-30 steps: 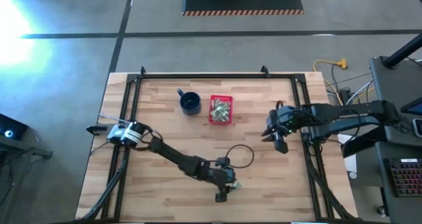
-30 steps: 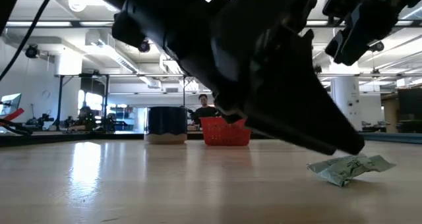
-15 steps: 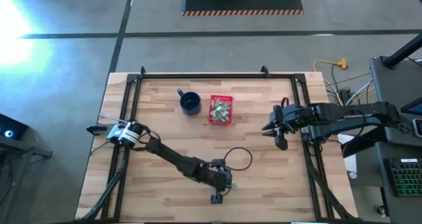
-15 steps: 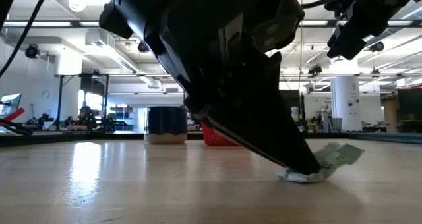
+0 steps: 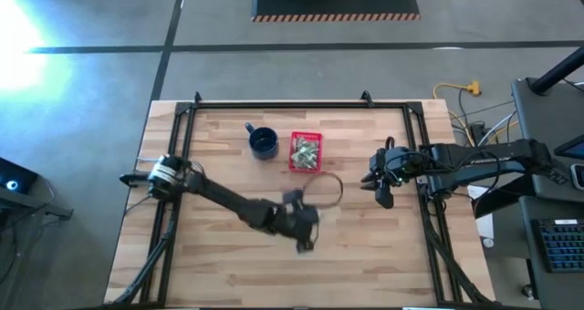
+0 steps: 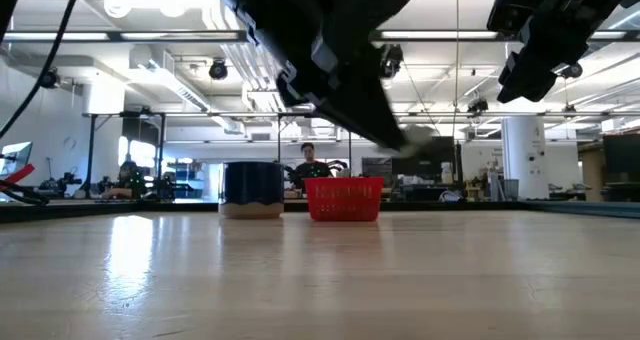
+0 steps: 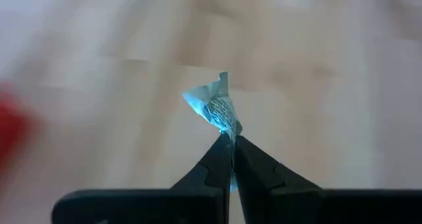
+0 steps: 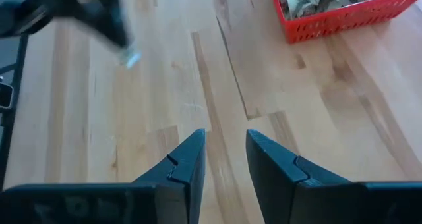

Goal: Pick and place Stevia / Truvia into bins
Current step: Put the stevia packet into the basket

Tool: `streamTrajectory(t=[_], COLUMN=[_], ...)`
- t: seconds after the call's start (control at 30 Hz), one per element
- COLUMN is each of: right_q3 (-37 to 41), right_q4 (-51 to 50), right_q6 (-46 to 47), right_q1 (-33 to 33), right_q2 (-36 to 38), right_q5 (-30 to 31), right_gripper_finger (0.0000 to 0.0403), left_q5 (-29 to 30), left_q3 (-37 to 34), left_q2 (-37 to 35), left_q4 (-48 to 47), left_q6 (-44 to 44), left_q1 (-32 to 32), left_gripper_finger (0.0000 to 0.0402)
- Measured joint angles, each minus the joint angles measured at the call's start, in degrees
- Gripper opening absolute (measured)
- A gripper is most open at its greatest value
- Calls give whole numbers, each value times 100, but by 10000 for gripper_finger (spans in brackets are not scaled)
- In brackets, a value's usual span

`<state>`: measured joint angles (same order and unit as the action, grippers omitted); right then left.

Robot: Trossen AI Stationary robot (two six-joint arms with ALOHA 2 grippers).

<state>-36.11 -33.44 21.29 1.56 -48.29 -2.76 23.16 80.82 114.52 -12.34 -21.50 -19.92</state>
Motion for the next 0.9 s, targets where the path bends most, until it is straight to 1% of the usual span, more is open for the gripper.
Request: streamTrajectory(t=[0.13, 0.2, 0.27, 0.37, 0.53, 0.7, 0.8, 0.9], right_q3=[18, 31, 42, 56, 66, 75, 90, 114], right_q4=[14, 77, 136, 290, 323, 474, 557, 579], right_q6=[86, 88, 125, 149, 169, 164, 151, 142], right_q1=[25, 38, 47, 73, 88, 93, 93, 93], right_q2=[-42, -55, -82, -161, -312, -477, -572, -705], right_q5=[-1, -2, -3, -2, -7, -9, -7, -9], right_gripper_finger=[100, 99, 98, 98, 100, 100, 100, 100], left_q5=[917, 1164, 1183, 965, 217, -370, -525, -560], left_q3=[-75, -106, -153, -204, -201, -201, -200, -199], left_q2=[-577, -838, -998, -1111, -1107, -1052, -1052, -1054], left_q4=[-755, -1044, -1112, -1136, -1070, -1029, -810, -497], left_q6=[-3, -4, -4, -6, -9, 34, 474, 933], left_q1=[417, 696, 1042, 1576, 2412, 2896, 2973, 2967], left_gripper_finger=[0, 0, 0, 0, 0, 1, 22, 61])
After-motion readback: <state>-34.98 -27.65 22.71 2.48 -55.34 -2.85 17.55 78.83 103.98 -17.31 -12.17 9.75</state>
